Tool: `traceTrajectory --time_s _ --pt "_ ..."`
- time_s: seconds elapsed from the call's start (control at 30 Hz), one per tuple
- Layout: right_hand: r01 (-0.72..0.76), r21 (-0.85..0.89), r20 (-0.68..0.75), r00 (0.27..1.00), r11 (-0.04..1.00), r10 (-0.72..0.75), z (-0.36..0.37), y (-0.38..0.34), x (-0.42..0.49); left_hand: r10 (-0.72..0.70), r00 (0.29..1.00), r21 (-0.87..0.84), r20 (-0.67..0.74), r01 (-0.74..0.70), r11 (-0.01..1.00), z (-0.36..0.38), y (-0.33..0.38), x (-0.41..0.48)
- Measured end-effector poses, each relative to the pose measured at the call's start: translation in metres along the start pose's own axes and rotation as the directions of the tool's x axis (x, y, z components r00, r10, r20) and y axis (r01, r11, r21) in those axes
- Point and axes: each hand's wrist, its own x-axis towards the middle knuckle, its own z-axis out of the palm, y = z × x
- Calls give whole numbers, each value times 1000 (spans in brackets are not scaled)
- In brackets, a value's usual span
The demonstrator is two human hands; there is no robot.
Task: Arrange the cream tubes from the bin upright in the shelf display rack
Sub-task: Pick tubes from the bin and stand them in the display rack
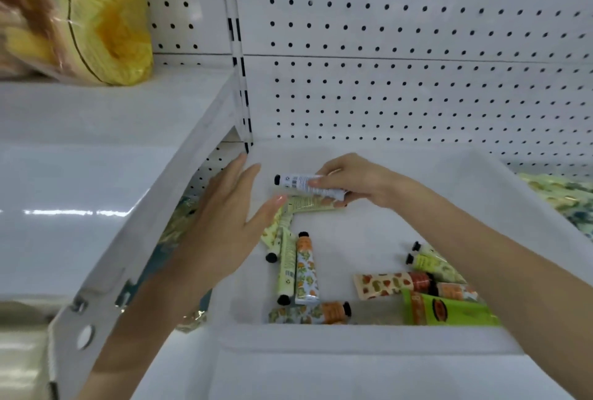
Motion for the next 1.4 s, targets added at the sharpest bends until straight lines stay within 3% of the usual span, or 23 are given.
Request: traceTrajectory --time_s 0.1,0.23,0.43,0.53,0.6,0.77,0.87,1.0,1.07,1.3,1.4 --pt "94 78 65 993 993 -99 -16 -11 -10 20 1000 -156 -12 -21 988 3 7 19" --pt "114 209 145 979 971 -146 -21 -16 -12 31 993 -223 114 -5 975 14 -2 31" --pt "203 292 170 951 935 -260 -13 -21 -14 72 990 -326 117 -30 945 17 -10 34" --pt "212 368 113 956 905 -270 -22 -16 -10 47 996 -444 82 -6 896 18 -10 35" --pt "221 278 44 969 935 -242 -32 -5 -4 17 998 -484 64 16 875 19 -10 35" --pt "110 -194 -136 981 975 -138 -31 47 25 7 998 -504 68 28 863 21 -10 35" --pt "100 -497 -121 976 862 -183 -21 68 40 4 997 -515 71 33 857 21 -12 35" --pt "107 -662 -101 968 742 -229 -9 75 53 -4 998 -526 57 34 850 22 -13 35" --pt "111 -694 -78 971 712 -227 -7 76 56 -7 998 -532 60 38 846 21 -11 34" --pt "59 -658 -27 994 751 -102 -24 65 44 -28 997 -526 77 65 848 18 -9 34" --pt "88 -409 -92 986 908 -137 -49 42 27 -26 999 -543 32 39 839 13 -6 36"
